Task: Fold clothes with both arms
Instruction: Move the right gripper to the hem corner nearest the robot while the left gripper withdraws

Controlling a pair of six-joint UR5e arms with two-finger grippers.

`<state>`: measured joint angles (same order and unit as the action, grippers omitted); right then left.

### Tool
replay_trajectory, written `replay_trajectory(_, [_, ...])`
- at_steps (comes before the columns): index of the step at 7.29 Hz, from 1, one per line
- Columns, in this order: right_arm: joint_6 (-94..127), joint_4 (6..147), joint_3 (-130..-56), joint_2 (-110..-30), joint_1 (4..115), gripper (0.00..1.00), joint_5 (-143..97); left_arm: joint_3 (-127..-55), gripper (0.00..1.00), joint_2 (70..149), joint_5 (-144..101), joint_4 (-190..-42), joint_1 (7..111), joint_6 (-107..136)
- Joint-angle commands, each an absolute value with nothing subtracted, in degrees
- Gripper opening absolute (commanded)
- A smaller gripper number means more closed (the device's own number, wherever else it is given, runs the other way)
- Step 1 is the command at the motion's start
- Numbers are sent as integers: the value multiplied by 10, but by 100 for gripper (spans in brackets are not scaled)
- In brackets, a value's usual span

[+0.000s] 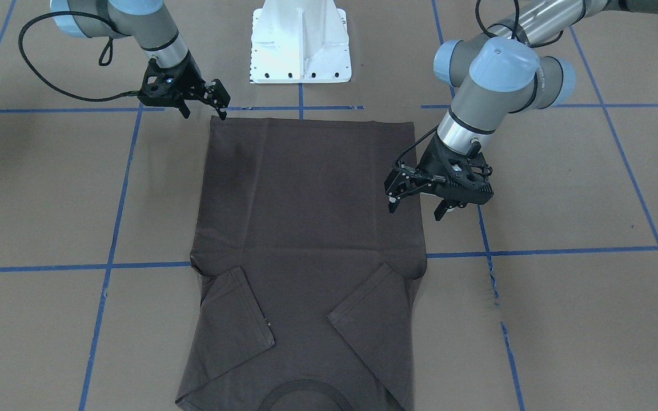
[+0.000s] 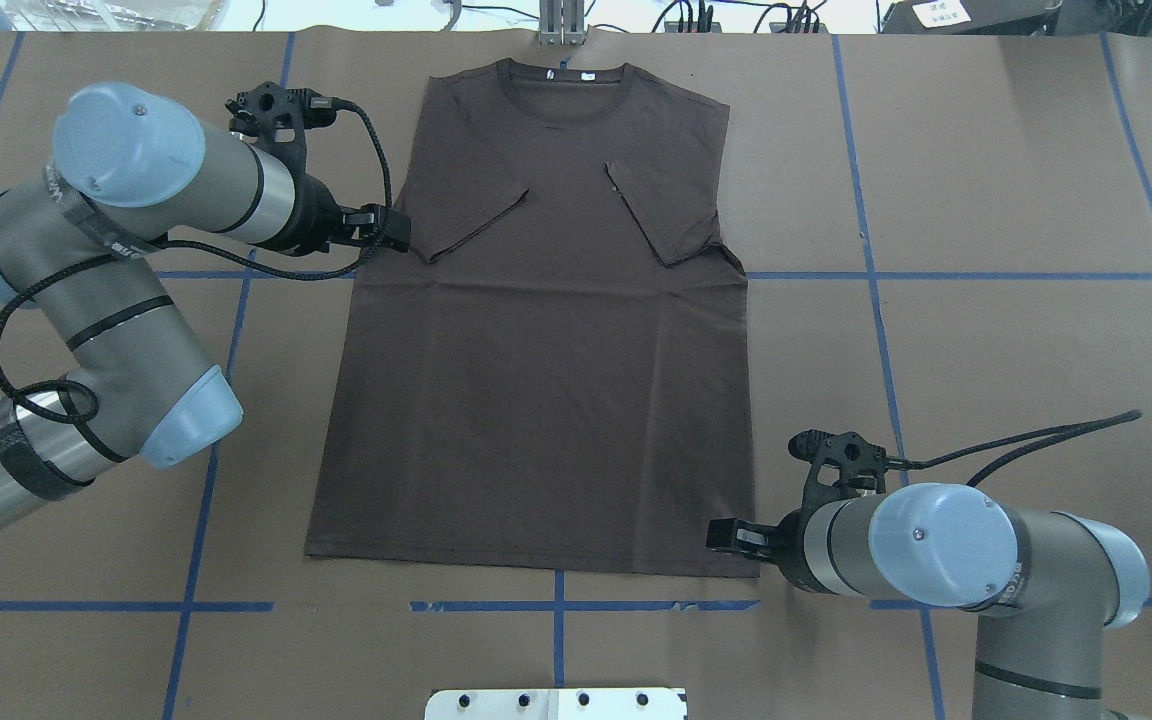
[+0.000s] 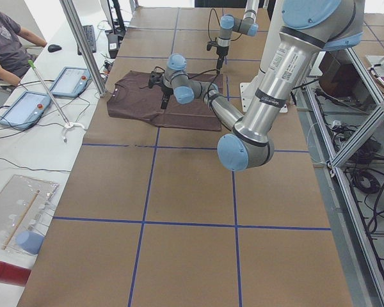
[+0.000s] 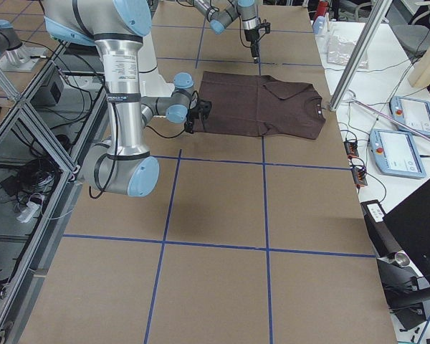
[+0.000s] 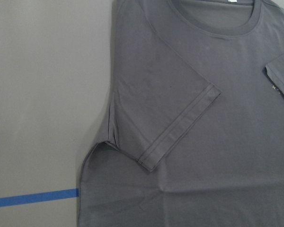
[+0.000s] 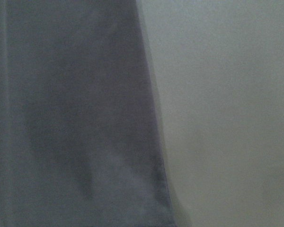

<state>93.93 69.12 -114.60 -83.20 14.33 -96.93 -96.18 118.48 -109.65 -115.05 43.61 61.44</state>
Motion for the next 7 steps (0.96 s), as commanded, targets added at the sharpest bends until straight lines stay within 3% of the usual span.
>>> replay_trajectory(1, [942,692,-1123,-824,136,100,-966,-964,100,1185,-1097,-1150,437,615])
replay_trajectory(2, [942,692,-1122,-824,137,98,-967,-963,100,1184,-1097,-1150,437,615])
replay_trajectory(4, [942,692,-1125,-822,138,60,-968,-962,100,1184,-1096,-1151,437,614])
replay_trajectory(7, [942,692,-1128,-821,139,23,-969,-957,100,1185,-1095,-1152,436,615])
